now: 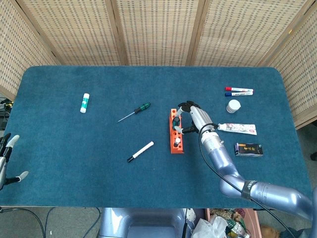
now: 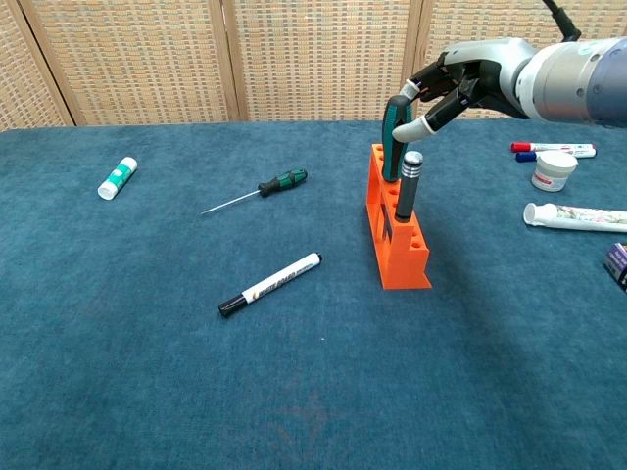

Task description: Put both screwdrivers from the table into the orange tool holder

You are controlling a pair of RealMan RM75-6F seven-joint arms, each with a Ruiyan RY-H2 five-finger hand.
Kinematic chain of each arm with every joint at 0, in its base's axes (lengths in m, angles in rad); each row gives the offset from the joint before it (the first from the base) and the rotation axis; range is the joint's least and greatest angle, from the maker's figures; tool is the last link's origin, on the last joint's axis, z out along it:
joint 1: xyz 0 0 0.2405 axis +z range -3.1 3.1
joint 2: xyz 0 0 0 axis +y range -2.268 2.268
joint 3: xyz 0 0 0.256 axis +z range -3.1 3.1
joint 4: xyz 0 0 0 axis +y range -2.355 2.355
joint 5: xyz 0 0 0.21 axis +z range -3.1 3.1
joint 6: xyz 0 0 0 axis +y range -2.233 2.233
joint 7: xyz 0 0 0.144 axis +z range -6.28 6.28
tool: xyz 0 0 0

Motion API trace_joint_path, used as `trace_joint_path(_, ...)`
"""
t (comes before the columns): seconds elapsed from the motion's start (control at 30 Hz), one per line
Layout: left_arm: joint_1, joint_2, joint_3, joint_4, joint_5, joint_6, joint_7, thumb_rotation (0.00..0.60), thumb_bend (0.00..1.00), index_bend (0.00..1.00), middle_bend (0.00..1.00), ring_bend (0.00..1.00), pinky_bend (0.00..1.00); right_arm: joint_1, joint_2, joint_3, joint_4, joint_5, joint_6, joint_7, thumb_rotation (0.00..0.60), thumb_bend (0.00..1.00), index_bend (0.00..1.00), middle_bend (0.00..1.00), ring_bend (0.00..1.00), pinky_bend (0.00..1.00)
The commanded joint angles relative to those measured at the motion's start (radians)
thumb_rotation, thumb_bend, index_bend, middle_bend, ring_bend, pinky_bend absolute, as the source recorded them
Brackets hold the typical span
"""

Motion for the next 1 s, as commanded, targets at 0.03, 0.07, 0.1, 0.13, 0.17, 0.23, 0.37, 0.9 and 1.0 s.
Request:
trace_joint_path(0.03,0.000,0.000,0.001,0.000,0.000,0.000,0.000,0.600,0.00,0.00,0.00,0.00,0.00,-0.003,0.000,0.002,0.002,-0.007,-0.008,0.008,0.600,0.39,0.65,0.18,0.00,0.04)
trace_joint_path(0.07,0.000,0.000,0.001,0.000,0.000,0.000,0.000,0.600,0.00,0.00,0.00,0.00,0.00,-0.004,0.000,0.002,0.003,-0.011,-0.012,0.011,0.600,0.39,0.64,0.18,0.00,0.04)
trace_joint_path(0.1,0.000,-0.001,0.001,0.000,0.000,0.000,0.000,0.600,0.00,0.00,0.00,0.00,0.00,-0.004,0.000,0.002,0.005,-0.014,-0.014,0.013,0.600,0.39,0.64,0.18,0.00,0.05)
trace_joint_path(0.13,0.000,0.000,0.001,0.000,0.000,-0.001,0.001,0.600,0.00,0.00,0.00,0.00,0.00,-0.005,0.000,0.002,0.007,-0.017,-0.015,0.015,0.600,0.38,0.64,0.18,0.00,0.05)
trace_joint_path(0.17,0.000,-0.001,0.001,0.000,0.000,0.000,0.001,0.600,0.00,0.00,0.00,0.00,0.00,-0.006,0.000,0.002,0.008,-0.019,-0.017,0.017,0.600,0.38,0.63,0.18,0.00,0.05)
trace_joint_path(0.23,0.000,-0.001,0.001,0.000,0.000,0.000,0.001,0.600,0.00,0.00,0.00,0.00,0.00,-0.007,0.001,0.001,0.008,-0.025,-0.022,0.020,0.600,0.37,0.61,0.18,0.00,0.05)
trace_joint_path(0.37,0.000,-0.001,0.001,0.000,0.000,-0.001,0.002,0.600,0.00,0.00,0.00,0.00,0.00,-0.009,0.004,0.001,0.008,-0.034,-0.031,0.026,0.600,0.35,0.58,0.18,0.00,0.05)
trace_joint_path(0.9,0.001,0.000,0.001,0.000,0.002,0.003,-0.001,0.600,0.00,0.00,0.00,0.00,0.00,-0.012,0.011,0.003,0.004,-0.051,-0.042,0.042,0.600,0.22,0.50,0.18,0.00,0.05)
trace_joint_path(1.0,0.001,0.000,0.001,0.001,0.003,0.003,-0.001,0.600,0.00,0.00,0.00,0.00,0.00,-0.011,0.013,0.001,0.004,-0.053,-0.046,0.041,0.600,0.16,0.48,0.18,0.00,0.05)
